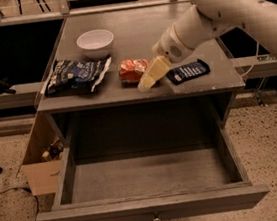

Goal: Place coke can into top drawer

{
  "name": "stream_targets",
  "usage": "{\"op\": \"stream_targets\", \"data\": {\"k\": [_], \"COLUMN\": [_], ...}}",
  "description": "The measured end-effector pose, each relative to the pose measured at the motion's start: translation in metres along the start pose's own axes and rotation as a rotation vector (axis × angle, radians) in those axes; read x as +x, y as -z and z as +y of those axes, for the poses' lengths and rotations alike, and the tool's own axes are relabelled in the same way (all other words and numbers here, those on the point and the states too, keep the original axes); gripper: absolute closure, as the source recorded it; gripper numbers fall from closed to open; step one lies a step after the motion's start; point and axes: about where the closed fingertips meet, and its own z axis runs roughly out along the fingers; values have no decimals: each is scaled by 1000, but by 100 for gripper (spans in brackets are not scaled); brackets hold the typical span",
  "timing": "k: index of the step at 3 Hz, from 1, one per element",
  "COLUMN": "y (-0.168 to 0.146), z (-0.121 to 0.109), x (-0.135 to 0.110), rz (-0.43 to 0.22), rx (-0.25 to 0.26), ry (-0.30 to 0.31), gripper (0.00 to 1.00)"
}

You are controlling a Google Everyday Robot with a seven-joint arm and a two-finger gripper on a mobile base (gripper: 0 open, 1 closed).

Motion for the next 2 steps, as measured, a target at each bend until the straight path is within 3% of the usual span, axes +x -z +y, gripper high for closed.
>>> {"op": "stream_targets", "data": {"k": [1, 2], "y": [-24, -23], "z": [22, 21], "x": [22, 21], "rz": [44, 43], "rx": [-59, -57], "ry": [-16, -16], "gripper": [0, 16]}}
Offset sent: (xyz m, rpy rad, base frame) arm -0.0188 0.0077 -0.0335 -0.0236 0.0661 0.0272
